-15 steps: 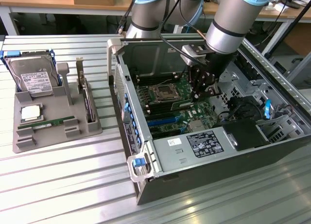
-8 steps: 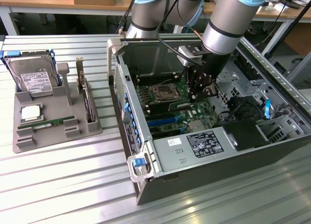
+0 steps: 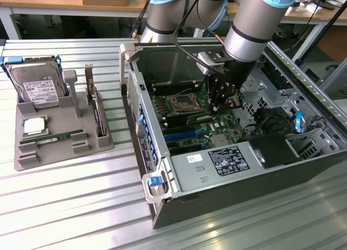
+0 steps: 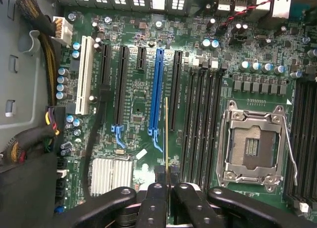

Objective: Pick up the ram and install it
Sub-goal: 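Insert the ram into the slot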

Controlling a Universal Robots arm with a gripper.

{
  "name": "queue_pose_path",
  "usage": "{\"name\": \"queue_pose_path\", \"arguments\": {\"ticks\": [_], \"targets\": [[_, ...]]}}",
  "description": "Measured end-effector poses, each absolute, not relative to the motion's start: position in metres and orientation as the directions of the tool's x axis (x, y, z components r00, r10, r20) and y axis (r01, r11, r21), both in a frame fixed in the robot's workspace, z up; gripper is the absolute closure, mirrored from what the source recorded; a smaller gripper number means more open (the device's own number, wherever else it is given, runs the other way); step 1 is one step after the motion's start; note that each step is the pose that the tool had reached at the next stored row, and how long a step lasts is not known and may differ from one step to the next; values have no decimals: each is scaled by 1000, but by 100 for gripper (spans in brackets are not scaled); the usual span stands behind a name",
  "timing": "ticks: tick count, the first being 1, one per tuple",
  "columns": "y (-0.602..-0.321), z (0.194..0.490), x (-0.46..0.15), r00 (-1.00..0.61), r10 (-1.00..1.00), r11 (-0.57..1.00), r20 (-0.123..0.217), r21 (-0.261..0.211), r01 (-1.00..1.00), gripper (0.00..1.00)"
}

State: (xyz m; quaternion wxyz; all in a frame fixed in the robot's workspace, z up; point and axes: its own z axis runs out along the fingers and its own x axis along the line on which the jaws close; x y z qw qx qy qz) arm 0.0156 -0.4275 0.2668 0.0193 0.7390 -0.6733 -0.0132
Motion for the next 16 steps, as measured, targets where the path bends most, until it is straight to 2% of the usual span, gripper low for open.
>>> {"name": "queue_pose_path", "arguments": {"ticks": [16], "targets": [[-425,261,-10,47,-999,-47,7,46,-998,88]]}}
